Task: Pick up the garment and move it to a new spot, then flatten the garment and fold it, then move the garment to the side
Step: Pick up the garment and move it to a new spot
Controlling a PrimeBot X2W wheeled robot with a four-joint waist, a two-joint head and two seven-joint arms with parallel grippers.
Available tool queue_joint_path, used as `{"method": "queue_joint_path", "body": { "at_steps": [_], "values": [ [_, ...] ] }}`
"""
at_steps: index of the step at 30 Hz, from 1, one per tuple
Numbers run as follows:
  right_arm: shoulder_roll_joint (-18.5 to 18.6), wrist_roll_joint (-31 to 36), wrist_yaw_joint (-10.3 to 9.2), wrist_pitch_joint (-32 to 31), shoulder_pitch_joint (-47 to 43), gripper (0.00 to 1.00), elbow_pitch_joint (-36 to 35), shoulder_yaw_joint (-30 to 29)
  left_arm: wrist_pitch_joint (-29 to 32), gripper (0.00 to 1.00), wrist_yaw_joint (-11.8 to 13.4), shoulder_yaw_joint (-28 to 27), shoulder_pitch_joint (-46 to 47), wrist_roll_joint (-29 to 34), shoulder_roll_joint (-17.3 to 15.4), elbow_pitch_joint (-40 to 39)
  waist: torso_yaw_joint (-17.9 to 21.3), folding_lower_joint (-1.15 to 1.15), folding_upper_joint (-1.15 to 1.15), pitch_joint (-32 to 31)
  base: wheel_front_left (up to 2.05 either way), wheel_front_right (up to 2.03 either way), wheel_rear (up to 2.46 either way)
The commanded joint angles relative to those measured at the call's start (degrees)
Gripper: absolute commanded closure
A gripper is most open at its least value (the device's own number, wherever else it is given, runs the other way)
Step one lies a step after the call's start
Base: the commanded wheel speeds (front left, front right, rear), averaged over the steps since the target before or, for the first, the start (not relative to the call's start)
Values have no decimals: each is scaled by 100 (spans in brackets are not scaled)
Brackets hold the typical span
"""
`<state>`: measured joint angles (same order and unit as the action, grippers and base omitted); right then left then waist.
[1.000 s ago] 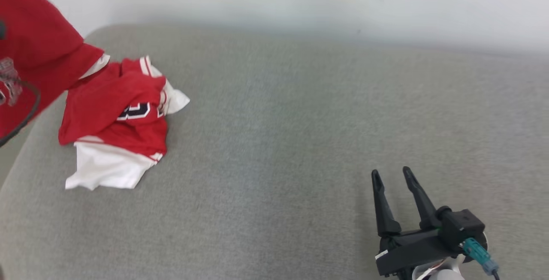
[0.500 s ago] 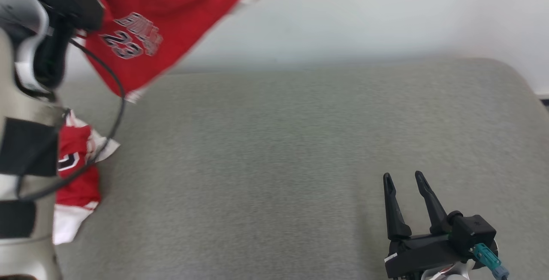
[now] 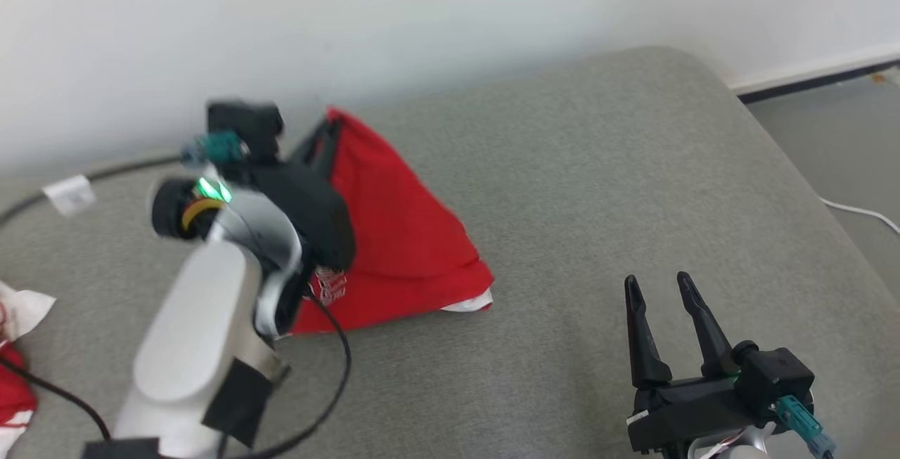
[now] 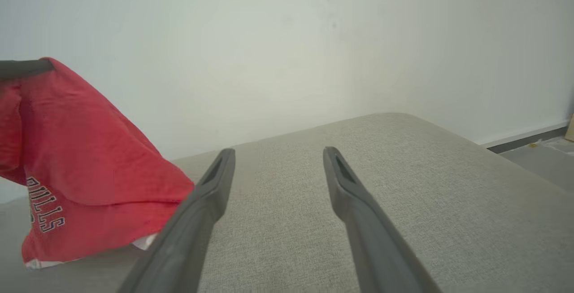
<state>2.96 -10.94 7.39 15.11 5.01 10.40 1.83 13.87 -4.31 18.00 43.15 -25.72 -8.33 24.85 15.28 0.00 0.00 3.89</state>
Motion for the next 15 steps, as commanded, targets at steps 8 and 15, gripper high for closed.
{"method": "queue_joint_path", "body": {
  "at_steps": [8,15],
  "values": [
    [-14,-9,19,7,75,0,33,71,-698,55,-108,512,-589,-179,469,1185,184,0,0,215,0,0,0],
    [-14,3,19,7,-47,0,69,103,-1209,0,-164,829,-955,-815,547,1400,8,0,0,48,0,0,0]
  ]
}}
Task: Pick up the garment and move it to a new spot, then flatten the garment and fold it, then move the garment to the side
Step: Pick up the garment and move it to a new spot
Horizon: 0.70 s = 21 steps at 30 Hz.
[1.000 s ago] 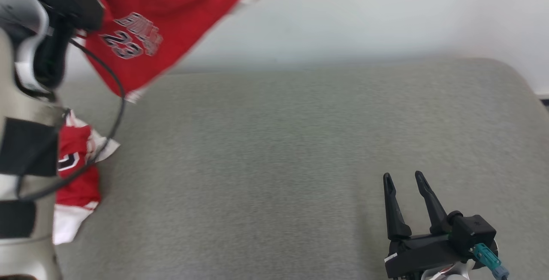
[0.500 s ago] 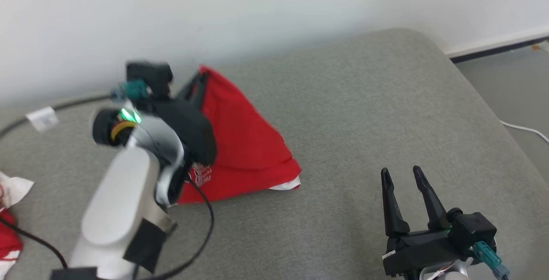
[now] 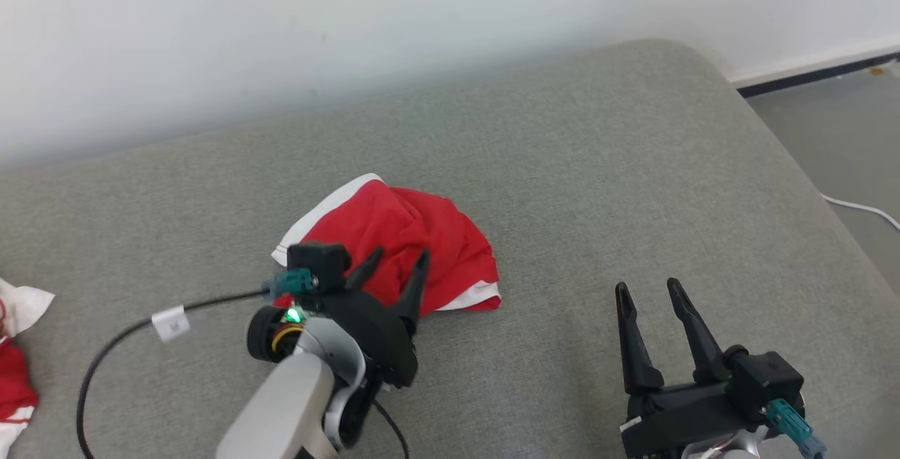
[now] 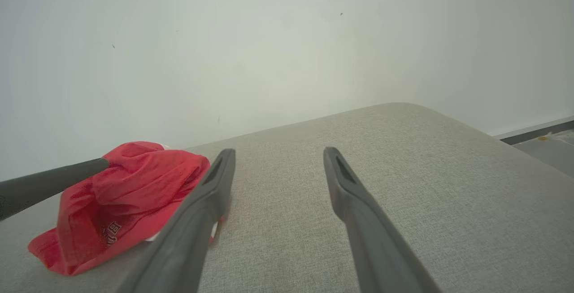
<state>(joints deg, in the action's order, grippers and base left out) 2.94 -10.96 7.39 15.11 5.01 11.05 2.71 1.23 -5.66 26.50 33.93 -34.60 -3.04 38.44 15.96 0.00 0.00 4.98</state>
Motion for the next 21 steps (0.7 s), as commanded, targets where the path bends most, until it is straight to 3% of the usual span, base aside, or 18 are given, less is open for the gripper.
{"method": "queue_joint_path", "body": {
  "at_steps": [1,6,12,17,21],
  "values": [
    [-11,11,19,7,-67,0,7,-9,-84,0,-36,38,-98,-76,20,-63,-105,0,0,-88,0,0,0],
    [-12,69,19,7,-195,0,5,-195,-761,0,94,249,-571,-412,12,-572,-397,0,0,-214,0,0,0],
    [-11,157,19,7,-274,0,4,-445,-1521,0,387,31,-1296,-174,-191,-1170,-756,0,0,-342,0,0,0],
    [-11,211,19,7,-314,0,17,-635,-1642,0,577,-647,-1998,190,-301,-2090,-1018,0,0,-409,0,0,0],
    [-11,184,19,6,-329,0,12,-672,-1643,0,537,-1310,-2688,639,-193,-2849,-1154,0,0,-422,0,0,0]
  ]
}}
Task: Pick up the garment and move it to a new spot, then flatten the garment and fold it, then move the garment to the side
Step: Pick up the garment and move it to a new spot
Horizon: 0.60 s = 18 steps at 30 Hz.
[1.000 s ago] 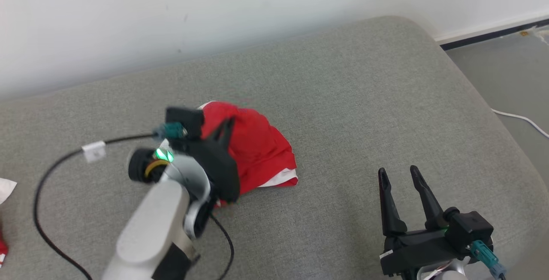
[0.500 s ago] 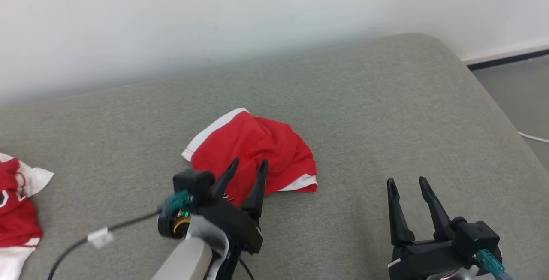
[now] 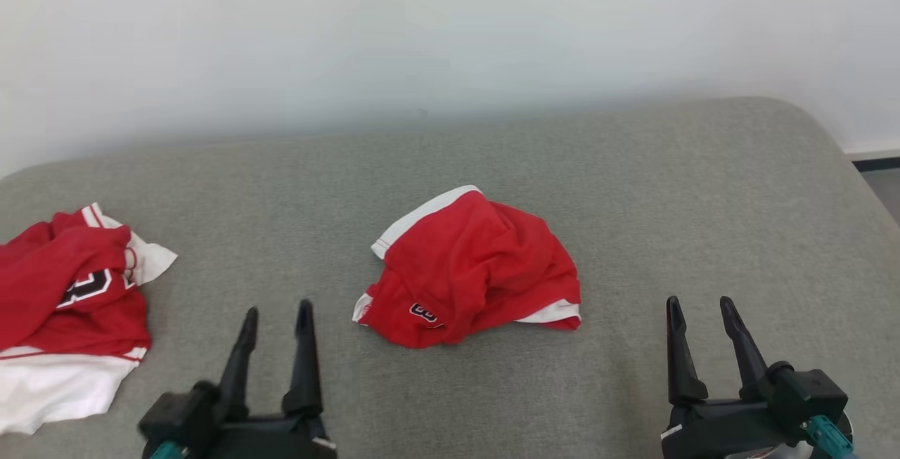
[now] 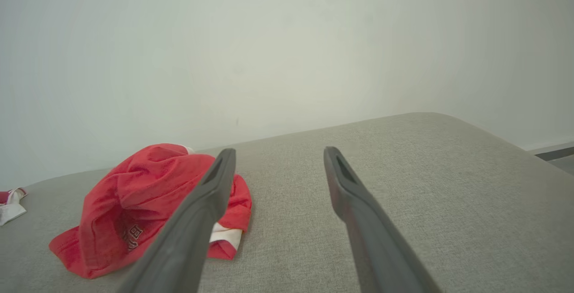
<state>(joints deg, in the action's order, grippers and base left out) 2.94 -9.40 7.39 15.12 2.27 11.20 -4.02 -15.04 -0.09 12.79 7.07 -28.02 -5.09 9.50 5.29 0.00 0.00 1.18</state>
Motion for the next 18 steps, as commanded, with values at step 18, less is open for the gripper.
{"method": "queue_joint_path", "body": {
  "at_steps": [18],
  "values": [
    [-11,327,19,6,-330,0,355,213,-20,0,-400,-1558,-1404,1650,193,37,-304,0,0,-195,0,0,0]
  ]
}}
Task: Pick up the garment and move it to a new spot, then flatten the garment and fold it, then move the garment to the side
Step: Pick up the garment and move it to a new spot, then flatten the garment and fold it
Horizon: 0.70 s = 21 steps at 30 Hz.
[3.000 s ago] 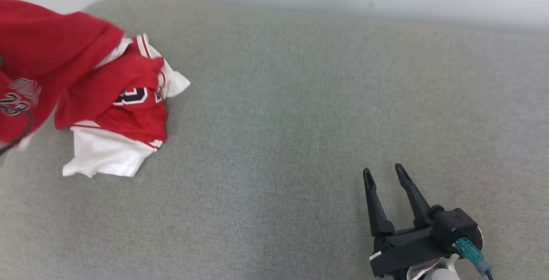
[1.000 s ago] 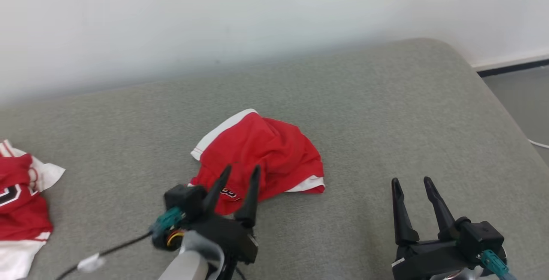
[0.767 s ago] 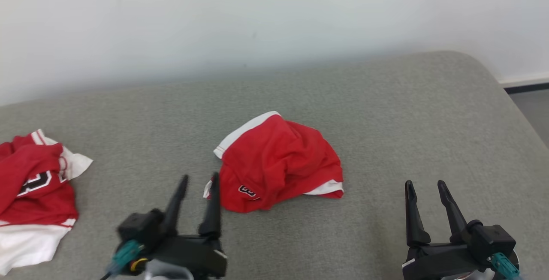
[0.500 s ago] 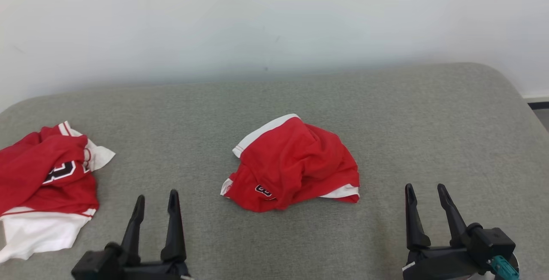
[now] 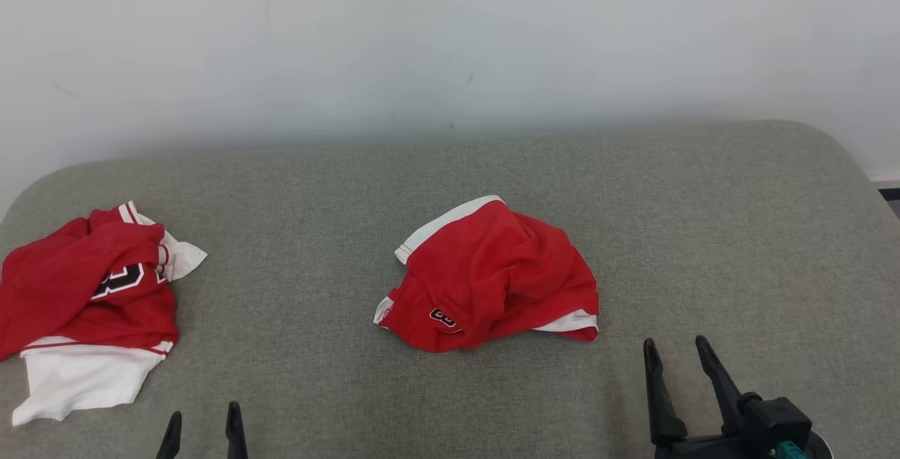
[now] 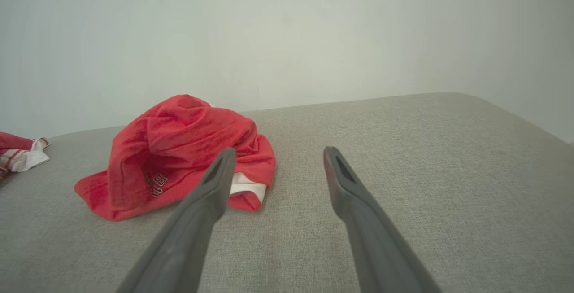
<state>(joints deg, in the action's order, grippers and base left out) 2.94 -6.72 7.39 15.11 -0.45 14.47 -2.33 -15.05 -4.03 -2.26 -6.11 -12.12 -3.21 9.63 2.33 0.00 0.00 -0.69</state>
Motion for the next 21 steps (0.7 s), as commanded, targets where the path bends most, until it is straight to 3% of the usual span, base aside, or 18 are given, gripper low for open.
{"method": "queue_joint_path", "body": {
  "at_steps": [1,21],
  "values": [
    [-11,77,19,6,-68,0,33,51,-19,0,-23,-72,-120,108,9,36,-12,0,0,-13,0,0,0],
    [-10,17,19,7,-51,0,70,59,-19,0,-238,-22,-55,104,34,231,44,0,0,34,0,0,0]
  ]
}}
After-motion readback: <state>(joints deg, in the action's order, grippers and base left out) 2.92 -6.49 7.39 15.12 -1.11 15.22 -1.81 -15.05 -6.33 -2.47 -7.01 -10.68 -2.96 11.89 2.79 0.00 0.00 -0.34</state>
